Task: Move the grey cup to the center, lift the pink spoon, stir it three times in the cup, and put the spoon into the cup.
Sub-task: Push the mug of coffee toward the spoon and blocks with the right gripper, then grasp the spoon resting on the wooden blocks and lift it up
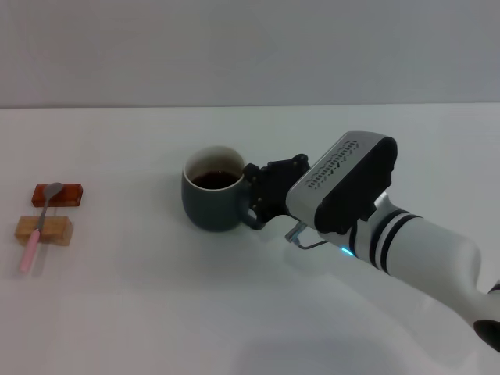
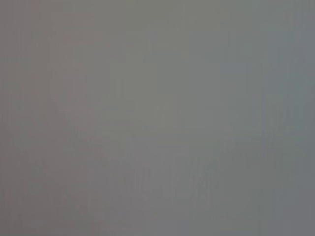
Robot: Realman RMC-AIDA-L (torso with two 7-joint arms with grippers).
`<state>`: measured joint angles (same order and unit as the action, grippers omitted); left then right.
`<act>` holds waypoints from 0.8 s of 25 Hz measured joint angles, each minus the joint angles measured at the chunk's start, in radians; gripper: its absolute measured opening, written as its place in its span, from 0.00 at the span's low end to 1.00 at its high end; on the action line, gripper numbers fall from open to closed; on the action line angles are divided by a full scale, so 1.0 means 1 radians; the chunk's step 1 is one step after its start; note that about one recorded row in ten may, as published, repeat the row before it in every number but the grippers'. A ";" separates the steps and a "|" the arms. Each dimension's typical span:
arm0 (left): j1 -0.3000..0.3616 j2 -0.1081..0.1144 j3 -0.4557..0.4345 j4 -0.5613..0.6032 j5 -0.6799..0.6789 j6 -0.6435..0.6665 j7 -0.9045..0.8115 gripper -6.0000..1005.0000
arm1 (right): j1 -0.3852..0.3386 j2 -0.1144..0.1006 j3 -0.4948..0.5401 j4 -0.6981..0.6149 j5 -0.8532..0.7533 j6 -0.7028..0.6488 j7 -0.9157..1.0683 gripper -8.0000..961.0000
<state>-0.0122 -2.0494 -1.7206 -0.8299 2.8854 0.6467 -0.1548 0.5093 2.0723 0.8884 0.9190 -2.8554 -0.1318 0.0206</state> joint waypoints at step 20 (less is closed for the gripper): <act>-0.006 -0.006 0.059 0.008 0.001 -0.005 -0.011 0.75 | -0.212 0.001 0.376 0.053 -0.061 -0.144 -0.035 0.01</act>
<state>-0.0186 -2.0550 -1.6611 -0.8215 2.8862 0.6415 -0.1661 0.2977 2.0733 1.2644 0.9719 -2.9159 -0.2762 -0.0143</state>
